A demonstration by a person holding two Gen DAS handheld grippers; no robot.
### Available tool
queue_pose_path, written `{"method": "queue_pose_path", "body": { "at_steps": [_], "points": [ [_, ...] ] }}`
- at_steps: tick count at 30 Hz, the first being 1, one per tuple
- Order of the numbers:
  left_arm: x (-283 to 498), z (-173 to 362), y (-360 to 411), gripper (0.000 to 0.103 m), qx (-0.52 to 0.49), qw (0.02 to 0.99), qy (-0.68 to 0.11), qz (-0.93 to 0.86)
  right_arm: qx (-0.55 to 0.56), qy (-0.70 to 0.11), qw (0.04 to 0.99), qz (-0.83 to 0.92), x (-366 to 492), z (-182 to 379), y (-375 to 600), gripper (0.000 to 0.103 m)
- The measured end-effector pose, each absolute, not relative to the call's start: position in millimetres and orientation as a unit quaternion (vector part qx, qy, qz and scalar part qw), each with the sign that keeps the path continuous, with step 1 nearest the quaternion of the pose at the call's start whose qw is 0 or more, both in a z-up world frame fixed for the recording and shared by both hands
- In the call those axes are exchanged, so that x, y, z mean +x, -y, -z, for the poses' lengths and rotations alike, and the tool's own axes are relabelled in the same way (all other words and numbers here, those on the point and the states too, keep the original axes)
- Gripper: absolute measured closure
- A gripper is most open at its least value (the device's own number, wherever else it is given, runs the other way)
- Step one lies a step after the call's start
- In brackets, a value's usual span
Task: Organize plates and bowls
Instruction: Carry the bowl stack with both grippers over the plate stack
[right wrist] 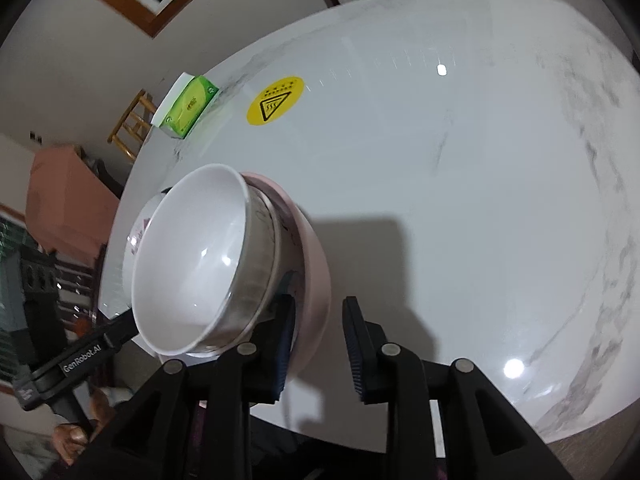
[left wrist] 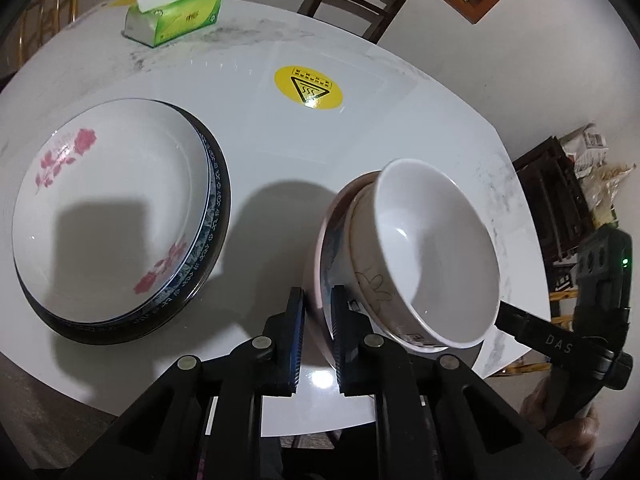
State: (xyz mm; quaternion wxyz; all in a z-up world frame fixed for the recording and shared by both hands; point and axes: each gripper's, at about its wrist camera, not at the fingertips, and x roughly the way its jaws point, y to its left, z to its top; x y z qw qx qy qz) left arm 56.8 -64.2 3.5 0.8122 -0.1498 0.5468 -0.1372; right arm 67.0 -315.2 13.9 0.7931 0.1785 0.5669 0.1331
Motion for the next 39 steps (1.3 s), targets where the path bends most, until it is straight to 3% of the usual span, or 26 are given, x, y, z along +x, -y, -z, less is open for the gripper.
{"method": "queue_pose_path", "body": {
  "at_steps": [7, 39],
  "points": [
    [53.9, -7.4, 71.1, 0.092, -0.132, 0.826, -0.532, 0.131, 0.158, -0.550, 0.806, -0.155, 62.2, -16.1, 313.1, 0.085],
    [51.2, -22.5, 64.1, 0.093, -0.135, 0.842, -0.507, 0.126, 0.202, -0.534, 0.804, -0.167, 64.1, -27.1, 313.9, 0.085]
  ]
}}
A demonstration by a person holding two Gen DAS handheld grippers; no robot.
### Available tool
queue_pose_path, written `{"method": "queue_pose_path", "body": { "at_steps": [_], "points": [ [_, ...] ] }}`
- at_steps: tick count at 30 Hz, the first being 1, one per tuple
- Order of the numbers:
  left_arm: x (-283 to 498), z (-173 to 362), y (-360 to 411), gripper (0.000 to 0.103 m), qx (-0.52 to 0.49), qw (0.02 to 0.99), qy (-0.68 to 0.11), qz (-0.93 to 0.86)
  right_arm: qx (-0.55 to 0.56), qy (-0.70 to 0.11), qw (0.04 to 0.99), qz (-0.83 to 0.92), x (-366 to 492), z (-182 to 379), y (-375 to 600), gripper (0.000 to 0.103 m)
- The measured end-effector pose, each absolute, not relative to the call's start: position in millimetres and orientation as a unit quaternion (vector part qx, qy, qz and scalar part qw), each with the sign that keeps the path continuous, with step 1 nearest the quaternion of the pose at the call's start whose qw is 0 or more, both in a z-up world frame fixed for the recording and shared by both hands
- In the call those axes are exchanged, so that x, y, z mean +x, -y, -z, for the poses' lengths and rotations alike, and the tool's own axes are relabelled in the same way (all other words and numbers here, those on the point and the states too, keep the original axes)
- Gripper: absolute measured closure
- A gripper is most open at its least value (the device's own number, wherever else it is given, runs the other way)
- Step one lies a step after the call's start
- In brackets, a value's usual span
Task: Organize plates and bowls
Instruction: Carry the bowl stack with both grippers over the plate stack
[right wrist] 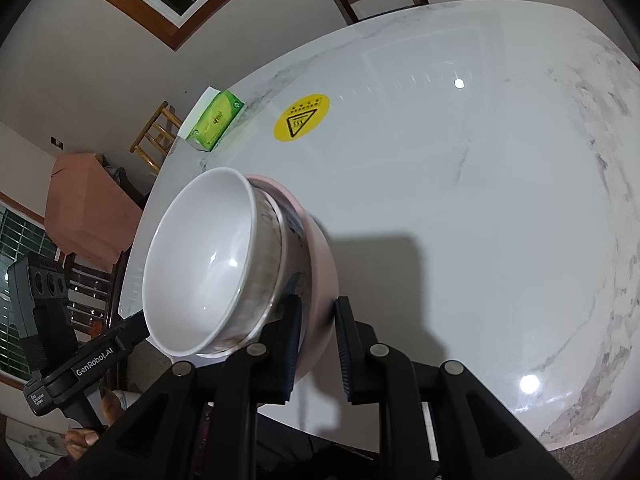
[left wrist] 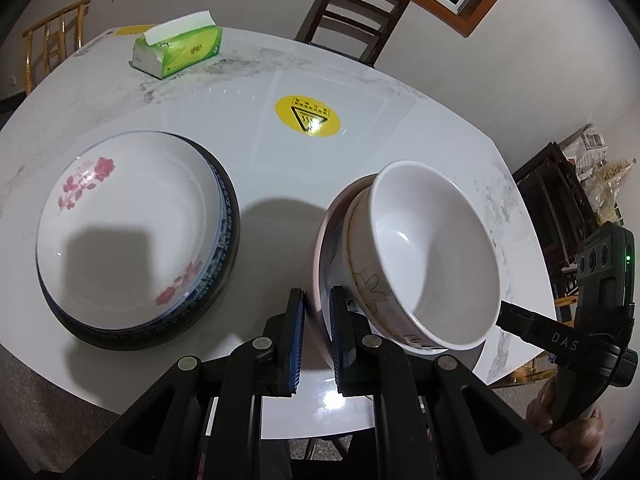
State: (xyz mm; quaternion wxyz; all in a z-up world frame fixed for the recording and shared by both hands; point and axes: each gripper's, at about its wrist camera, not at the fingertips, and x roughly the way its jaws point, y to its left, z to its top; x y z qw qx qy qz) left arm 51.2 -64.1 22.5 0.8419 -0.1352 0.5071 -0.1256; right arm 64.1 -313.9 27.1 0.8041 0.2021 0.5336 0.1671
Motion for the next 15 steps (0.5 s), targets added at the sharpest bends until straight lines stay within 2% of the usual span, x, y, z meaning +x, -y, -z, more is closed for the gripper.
{"method": "queue_pose_path", "body": {
  "at_steps": [15],
  "points": [
    [52.6, -51.9, 30.9, 0.093, -0.149, 0.858, -0.481, 0.101, 0.202, -0.526, 0.802, -0.196, 78.6, -48.4, 281.8, 0.085]
  ]
}}
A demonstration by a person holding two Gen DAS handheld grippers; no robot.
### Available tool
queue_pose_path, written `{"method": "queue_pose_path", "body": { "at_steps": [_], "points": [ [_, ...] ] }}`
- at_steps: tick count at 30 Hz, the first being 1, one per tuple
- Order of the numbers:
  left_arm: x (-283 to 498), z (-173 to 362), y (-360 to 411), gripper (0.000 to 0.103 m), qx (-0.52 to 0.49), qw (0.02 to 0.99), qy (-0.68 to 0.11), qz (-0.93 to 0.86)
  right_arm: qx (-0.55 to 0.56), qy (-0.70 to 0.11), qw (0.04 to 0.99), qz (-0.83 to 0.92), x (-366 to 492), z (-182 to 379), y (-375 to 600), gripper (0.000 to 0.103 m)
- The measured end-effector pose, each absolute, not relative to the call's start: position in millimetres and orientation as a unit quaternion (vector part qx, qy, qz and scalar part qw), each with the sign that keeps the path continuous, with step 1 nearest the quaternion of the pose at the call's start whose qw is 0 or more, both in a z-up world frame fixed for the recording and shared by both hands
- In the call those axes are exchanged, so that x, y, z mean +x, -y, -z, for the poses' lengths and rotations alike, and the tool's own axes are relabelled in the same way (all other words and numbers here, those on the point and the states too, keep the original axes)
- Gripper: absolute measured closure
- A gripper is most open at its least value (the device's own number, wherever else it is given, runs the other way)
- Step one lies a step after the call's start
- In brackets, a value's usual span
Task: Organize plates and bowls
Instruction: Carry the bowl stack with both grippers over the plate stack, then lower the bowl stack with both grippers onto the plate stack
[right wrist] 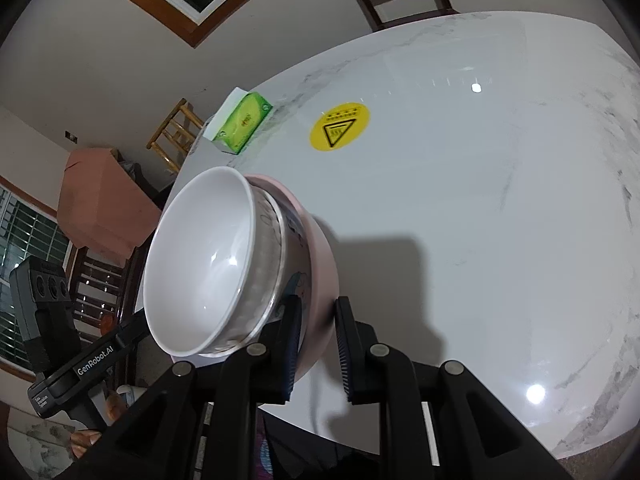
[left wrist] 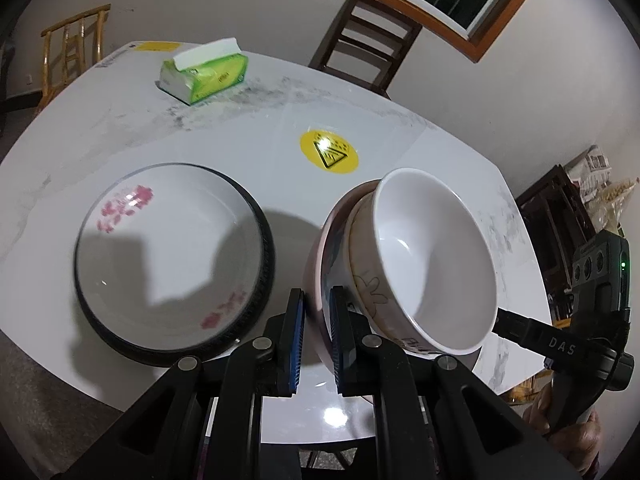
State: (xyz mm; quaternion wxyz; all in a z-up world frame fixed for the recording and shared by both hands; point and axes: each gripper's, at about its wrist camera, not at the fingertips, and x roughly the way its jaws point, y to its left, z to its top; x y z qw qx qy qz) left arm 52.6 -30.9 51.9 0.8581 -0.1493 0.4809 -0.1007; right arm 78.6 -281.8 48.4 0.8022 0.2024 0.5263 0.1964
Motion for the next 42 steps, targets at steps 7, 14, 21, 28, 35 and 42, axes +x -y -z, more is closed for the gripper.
{"method": "queue_pose_path", "body": {
  "at_steps": [7, 14, 21, 28, 35, 42],
  "points": [
    [51.9, -67.1, 9.3, 0.093, -0.159, 0.865, -0.468, 0.085, 0.195, -0.525, 0.800, -0.214, 89.0, -59.5, 258.3, 0.085],
    [52.4, -75.9, -13.6, 0.093, -0.165, 0.869, -0.461, 0.067, 0.186, -0.528, 0.796, -0.229, 100.4, -66.5, 231.0, 0.085],
    [52.6, -79.6, -39.1, 0.093, -0.173, 0.872, -0.455, 0.048, 0.179, -0.531, 0.792, -0.243, 111.1, -69.7, 202.9, 0.085],
    [53.0, -84.5, -66.7, 0.094, -0.180, 0.876, -0.446, 0.028, 0.167, -0.533, 0.788, -0.258, 124.0, -74.6, 172.5, 0.085],
    [55.5, -77.8, -89.5, 0.094, -0.191, 0.873, -0.448, 0.012, 0.161, -0.543, 0.780, -0.266, 132.7, -67.8, 147.0, 0.085],
    [56.8, -69.3, -105.0, 0.094, -0.199, 0.869, -0.452, 0.004, 0.156, -0.551, 0.775, -0.268, 135.2, -62.9, 131.2, 0.085]
  ]
}}
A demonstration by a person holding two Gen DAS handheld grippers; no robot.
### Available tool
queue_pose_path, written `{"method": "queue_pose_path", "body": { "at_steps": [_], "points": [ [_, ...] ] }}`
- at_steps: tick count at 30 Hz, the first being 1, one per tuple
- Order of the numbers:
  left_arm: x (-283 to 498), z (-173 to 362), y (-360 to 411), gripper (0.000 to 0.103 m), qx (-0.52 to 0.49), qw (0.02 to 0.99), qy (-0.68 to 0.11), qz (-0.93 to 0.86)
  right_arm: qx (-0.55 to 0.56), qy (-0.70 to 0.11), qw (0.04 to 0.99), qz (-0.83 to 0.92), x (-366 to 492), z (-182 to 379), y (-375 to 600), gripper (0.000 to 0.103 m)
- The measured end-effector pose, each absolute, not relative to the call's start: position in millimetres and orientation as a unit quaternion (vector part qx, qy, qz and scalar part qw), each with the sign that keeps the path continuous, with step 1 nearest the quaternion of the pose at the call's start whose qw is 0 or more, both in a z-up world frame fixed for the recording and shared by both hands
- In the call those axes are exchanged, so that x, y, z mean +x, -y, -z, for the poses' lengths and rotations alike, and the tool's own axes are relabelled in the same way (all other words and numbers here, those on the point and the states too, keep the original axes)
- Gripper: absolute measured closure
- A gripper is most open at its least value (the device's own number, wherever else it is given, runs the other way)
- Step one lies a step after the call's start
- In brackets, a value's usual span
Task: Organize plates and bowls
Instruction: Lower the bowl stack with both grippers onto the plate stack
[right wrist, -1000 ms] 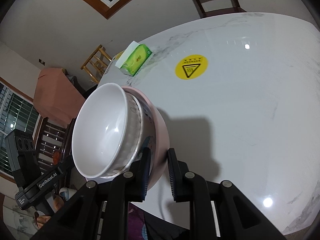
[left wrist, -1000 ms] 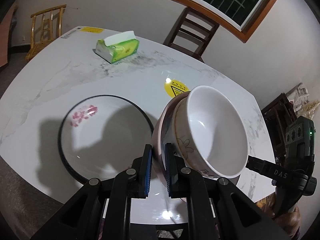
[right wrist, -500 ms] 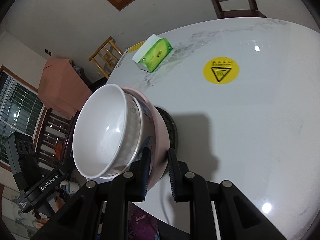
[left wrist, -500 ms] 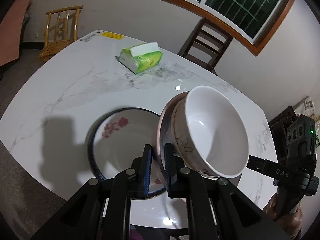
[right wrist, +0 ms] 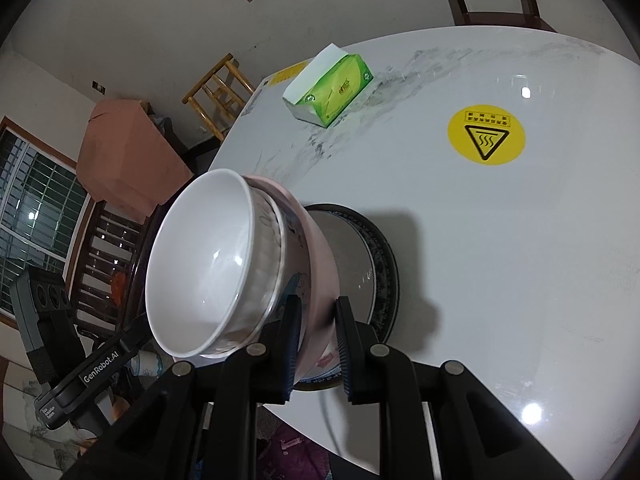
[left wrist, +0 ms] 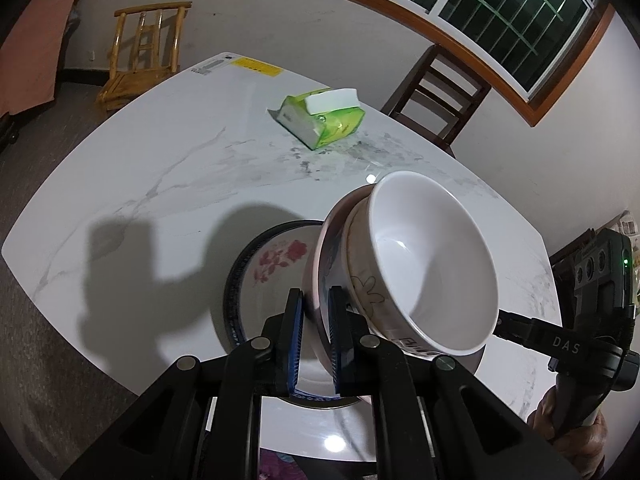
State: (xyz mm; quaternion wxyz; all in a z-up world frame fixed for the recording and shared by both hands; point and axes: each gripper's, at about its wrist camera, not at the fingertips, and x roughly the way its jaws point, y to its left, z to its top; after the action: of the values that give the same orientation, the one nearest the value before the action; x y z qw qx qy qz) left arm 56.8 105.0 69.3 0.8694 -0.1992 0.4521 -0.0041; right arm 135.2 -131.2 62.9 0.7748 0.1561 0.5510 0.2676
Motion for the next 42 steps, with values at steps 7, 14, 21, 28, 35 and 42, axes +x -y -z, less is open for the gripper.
{"method": "queue_pose_path", "body": {
  "at_steps": [7, 14, 21, 28, 35, 42],
  "points": [
    [56.0, -61.8, -114.7, 0.095, -0.205, 0.866, -0.456, -0.001, 0.153, -0.559, 0.770, -0.268, 135.6, -56.7, 121.5, 0.085],
    [56.9, -56.2, -119.3, 0.095, -0.207, 0.864, -0.459, -0.003, 0.154, -0.564, 0.766, -0.268, 136.7, -50.4, 118.1, 0.085],
    [59.6, -50.5, -121.7, 0.095, -0.210, 0.861, -0.463, -0.004, 0.157, -0.567, 0.763, -0.267, 135.5, -46.7, 117.0, 0.085],
    [60.8, -45.3, -123.4, 0.095, -0.212, 0.858, -0.467, -0.004, 0.158, -0.570, 0.761, -0.267, 136.2, -44.3, 117.1, 0.085],
    [62.6, -38.1, -126.1, 0.095, -0.216, 0.855, -0.472, -0.003, 0.161, -0.572, 0.759, -0.266, 138.0, -39.8, 117.5, 0.084],
    [62.5, -31.8, -125.8, 0.095, -0.215, 0.853, -0.475, -0.004, 0.166, -0.573, 0.757, -0.266, 138.6, -36.4, 118.4, 0.084]
  ]
}}
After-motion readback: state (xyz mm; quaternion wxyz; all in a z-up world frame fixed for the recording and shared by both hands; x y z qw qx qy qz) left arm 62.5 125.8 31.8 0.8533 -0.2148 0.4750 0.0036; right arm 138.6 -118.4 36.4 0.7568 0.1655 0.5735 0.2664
